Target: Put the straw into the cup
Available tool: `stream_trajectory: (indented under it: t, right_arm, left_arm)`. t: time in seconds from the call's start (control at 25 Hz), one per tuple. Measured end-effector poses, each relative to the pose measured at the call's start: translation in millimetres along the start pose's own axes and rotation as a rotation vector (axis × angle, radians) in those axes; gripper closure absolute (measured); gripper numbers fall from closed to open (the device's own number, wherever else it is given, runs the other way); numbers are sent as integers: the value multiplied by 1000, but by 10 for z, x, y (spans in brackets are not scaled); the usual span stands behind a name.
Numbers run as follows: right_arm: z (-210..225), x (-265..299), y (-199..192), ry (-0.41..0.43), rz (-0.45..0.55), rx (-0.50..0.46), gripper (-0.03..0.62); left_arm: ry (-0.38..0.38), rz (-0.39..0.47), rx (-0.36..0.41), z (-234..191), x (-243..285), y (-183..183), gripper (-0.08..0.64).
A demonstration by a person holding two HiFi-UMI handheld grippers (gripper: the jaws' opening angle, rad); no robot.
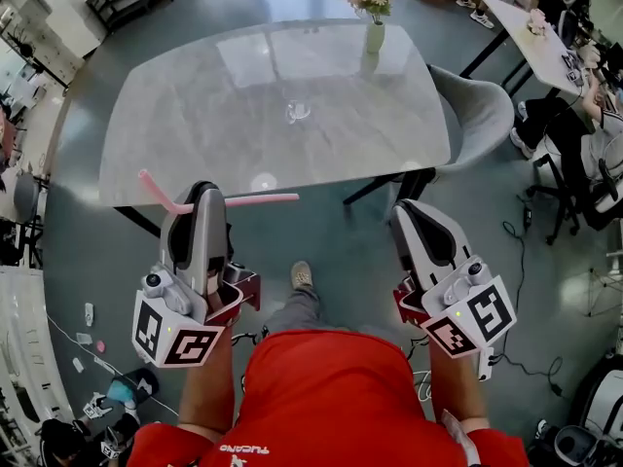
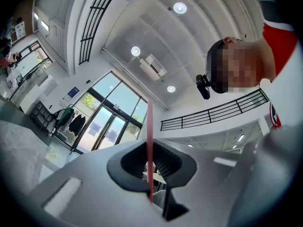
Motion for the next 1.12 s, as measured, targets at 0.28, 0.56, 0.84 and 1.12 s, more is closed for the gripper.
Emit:
stream_trajectory:
  t: [0.28, 0.56, 0.84, 1.12]
  right_arm:
    - [-56, 666, 36, -31, -14, -25, 591]
    - [-109, 1272, 66, -68, -6, -46, 591]
    - [-58, 1661, 56, -114, -14, -63, 591]
    - [-29, 1820, 51, -131, -29, -100, 591]
  left_arm:
    - [-22, -4, -13, -670, 182, 75, 531]
    - [-59, -9, -45, -1237, 358, 103, 531]
    - [-98, -20, -84, -1626, 571, -11, 531]
    - [-98, -25, -103, -1789, 676, -126, 531]
Point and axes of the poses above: the fingertips, and each gripper's own axes: x forward along the fingers, z to its right, y out of its top, the point moved 7 cm from there along -x, backward along the fingers, and after that the axes turned 10 degrees about -y, right-handed, at the moved point
